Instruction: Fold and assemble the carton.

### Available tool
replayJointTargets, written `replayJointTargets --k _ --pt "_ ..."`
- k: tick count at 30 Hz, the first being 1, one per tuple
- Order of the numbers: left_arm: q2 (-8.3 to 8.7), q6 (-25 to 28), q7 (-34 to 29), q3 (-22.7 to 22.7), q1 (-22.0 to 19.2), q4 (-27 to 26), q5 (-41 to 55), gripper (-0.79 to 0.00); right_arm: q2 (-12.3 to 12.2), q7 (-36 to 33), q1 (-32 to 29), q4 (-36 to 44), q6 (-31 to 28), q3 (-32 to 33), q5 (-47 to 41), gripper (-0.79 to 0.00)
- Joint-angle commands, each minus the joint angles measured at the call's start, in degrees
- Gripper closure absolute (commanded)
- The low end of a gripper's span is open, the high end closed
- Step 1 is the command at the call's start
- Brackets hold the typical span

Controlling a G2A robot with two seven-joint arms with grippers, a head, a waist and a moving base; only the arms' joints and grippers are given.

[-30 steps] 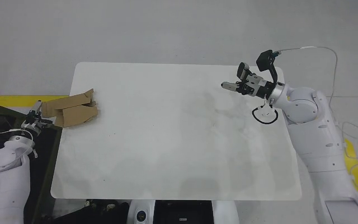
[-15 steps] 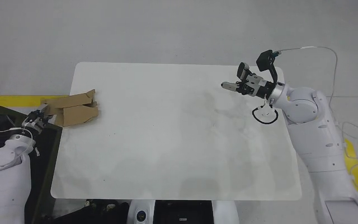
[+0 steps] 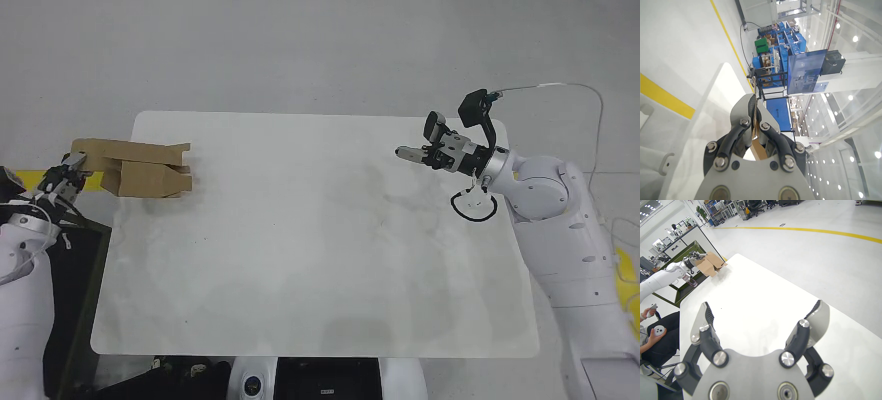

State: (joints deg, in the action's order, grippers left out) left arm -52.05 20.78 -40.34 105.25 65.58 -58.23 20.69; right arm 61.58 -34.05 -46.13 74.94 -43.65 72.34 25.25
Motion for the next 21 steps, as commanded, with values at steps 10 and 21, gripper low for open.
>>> replayJointTargets --k 10,21 --pt "-0.82 -1.3 -3.2 -6.5 -3.9 -10.0 0.3 0.000 0.0 0.0 0.0 0.0 0.0 0.0 0.0 -0.785" --pt "-2.05 -1.6 -10.4 -17.5 -13.8 -10.1 -1.8 0.000 0.0 0.0 0.0 0.0 0.0 0.0 0.0 -0.785"
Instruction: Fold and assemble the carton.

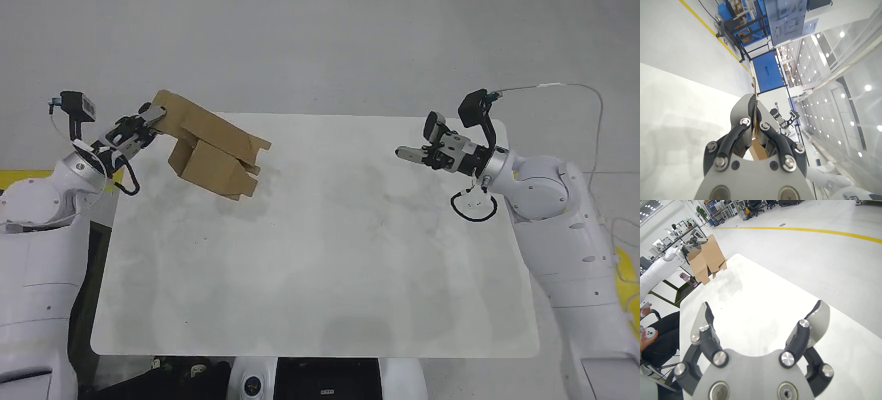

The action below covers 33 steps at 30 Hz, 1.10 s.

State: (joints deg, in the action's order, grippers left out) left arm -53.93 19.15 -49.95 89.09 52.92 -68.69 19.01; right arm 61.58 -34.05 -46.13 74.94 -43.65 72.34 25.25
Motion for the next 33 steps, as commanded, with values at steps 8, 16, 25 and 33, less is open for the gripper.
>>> replayJointTargets --k 8,16,25,33 --pt "-1.90 1.7 -6.7 -10.9 -7.9 3.0 -0.3 0.000 0.0 0.0 0.0 0.0 0.0 0.0 0.0 -0.785" --pt "-3.98 3.7 -12.6 -19.8 -12.9 4.4 0.5 0.000 0.0 0.0 0.0 0.0 0.0 0.0 0.0 -0.785" --pt "-6.08 5.0 -17.7 -27.5 -16.3 5.5 0.9 0.000 0.0 0.0 0.0 0.0 0.0 0.0 0.0 -0.785" --pt "-7.61 3.5 -22.6 -31.9 -20.0 6.9 2.6 0.000 0.0 0.0 0.0 0.0 0.0 0.0 0.0 -0.785"
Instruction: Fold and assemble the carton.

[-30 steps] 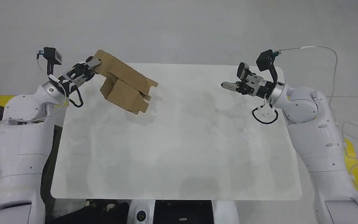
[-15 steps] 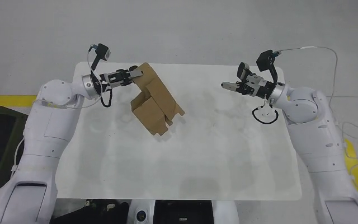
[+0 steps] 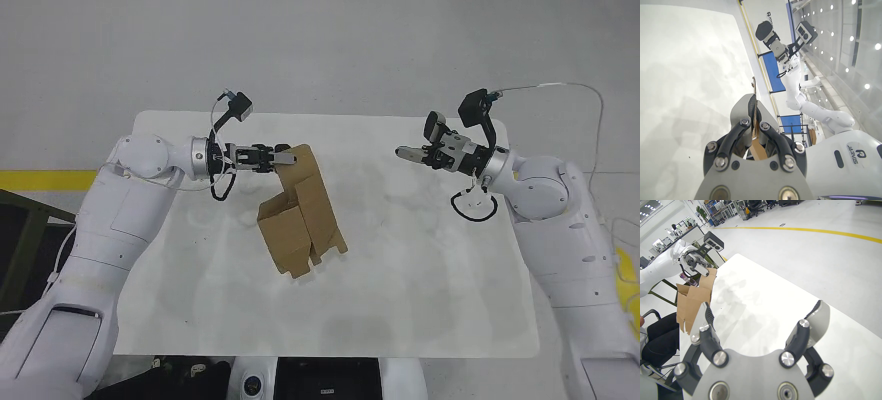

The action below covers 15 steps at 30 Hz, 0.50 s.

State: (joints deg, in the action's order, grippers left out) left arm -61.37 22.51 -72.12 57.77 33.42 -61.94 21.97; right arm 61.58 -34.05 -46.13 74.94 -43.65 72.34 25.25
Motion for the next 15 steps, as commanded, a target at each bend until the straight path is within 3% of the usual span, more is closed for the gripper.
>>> replayJointTargets --k 1,10,15 --pt "-0.33 0.5 -0.8 -1.1 -1.0 0.3 -0.9 0.000 0.0 0.0 0.0 0.0 0.0 0.0 0.0 -0.785" --pt "-2.06 -0.9 -1.0 -4.2 -3.0 2.5 2.8 0.000 0.0 0.0 0.0 0.0 0.0 0.0 0.0 -0.785" --pt "-2.10 -1.0 -0.9 -4.3 -3.1 2.6 2.9 0.000 0.0 0.0 0.0 0.0 0.0 0.0 0.0 -0.785"
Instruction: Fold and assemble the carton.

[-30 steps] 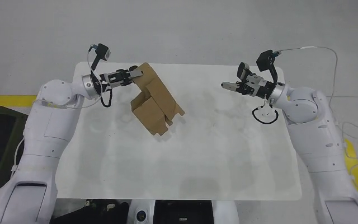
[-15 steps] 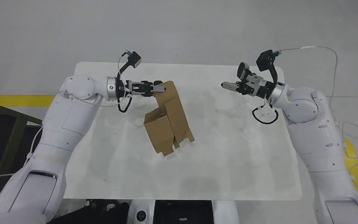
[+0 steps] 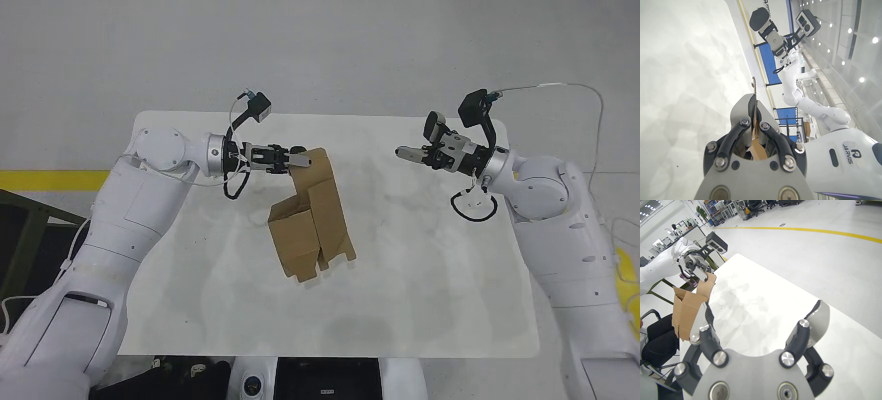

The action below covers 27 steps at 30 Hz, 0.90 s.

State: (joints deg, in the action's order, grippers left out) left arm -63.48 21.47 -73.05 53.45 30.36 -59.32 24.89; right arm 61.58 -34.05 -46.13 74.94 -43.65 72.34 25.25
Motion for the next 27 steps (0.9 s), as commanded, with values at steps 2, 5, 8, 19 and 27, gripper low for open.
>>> replayJointTargets --k 2,5,8,19,27 --pt "0.01 0.0 0.0 0.0 0.0 0.0 0.0 0.000 0.0 0.0 0.0 0.0 0.0 0.0 0.0 -0.785" --pt "0.01 0.0 0.0 0.0 0.0 0.0 0.0 0.000 0.0 0.0 0.0 0.0 0.0 0.0 0.0 -0.785" --pt "0.01 0.0 0.0 0.0 0.0 0.0 0.0 0.000 0.0 0.0 -0.6 0.6 0.6 -0.3 0.0 -0.785" --pt "0.52 0.1 -0.7 0.5 2.2 -4.2 -2.4 0.000 0.8 -18.0 2.7 -4.9 0.1 -8.1 -21.1 -0.785" --pt "-0.44 4.9 -2.9 -0.9 1.2 -1.6 0.2 0.000 2.4 -30.7 6.8 -7.1 4.1 -18.2 -41.0 -0.785"
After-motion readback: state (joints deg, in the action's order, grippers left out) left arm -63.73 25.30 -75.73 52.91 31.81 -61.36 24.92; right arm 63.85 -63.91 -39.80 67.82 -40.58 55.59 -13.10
